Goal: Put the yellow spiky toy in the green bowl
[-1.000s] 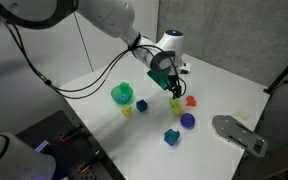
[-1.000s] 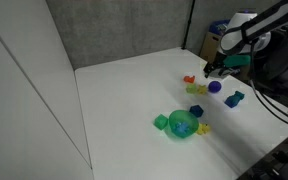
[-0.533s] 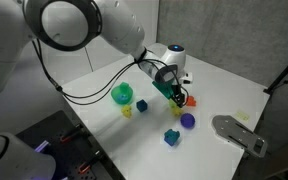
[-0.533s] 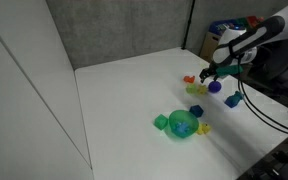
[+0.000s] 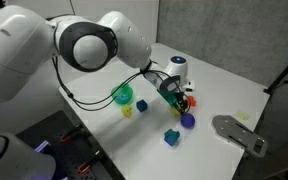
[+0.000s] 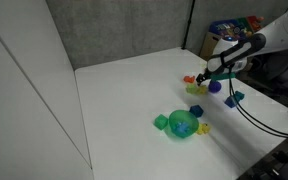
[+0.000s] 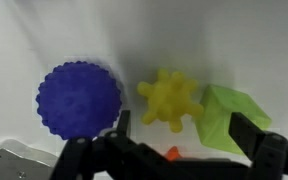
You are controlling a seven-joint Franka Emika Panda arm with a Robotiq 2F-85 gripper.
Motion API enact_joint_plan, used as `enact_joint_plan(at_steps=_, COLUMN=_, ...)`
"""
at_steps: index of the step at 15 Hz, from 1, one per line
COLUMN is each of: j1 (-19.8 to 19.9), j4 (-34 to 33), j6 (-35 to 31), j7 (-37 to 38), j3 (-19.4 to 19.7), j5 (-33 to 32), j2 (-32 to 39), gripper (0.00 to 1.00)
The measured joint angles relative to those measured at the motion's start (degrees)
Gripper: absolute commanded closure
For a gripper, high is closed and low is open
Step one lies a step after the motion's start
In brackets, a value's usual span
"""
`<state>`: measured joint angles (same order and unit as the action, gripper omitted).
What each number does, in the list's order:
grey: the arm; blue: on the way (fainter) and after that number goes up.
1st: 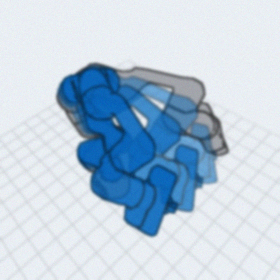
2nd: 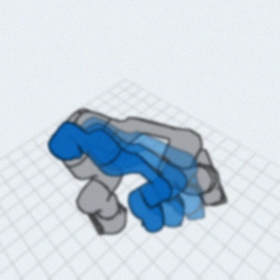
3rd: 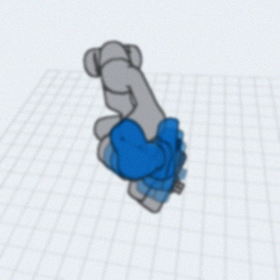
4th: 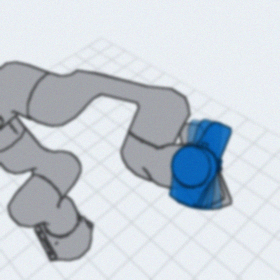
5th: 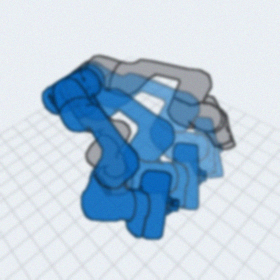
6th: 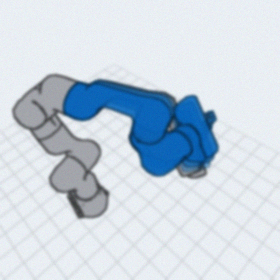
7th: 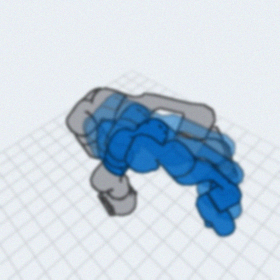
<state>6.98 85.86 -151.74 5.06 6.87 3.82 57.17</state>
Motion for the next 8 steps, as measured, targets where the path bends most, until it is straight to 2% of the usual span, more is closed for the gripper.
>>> enact_joint_plan(at_steps=1, j1=0.0, j4=-1.13, j6=0.0, j7=0.25, j3=0.16, j5=0.0, j2=1.02, gripper=0.23)
enact_joint_plan(at_steps=3, j1=0.0, j4=-3.05, j6=0.0, j7=0.46, j3=0.54, j5=0.0, j2=2.65, gripper=0.44)
enact_joint_plan(at_steps=8, j1=-0.06, j4=-5.9, j6=0.04, j7=0.86, j3=0.88, j5=0.0, j2=4.25, gripper=0.82)
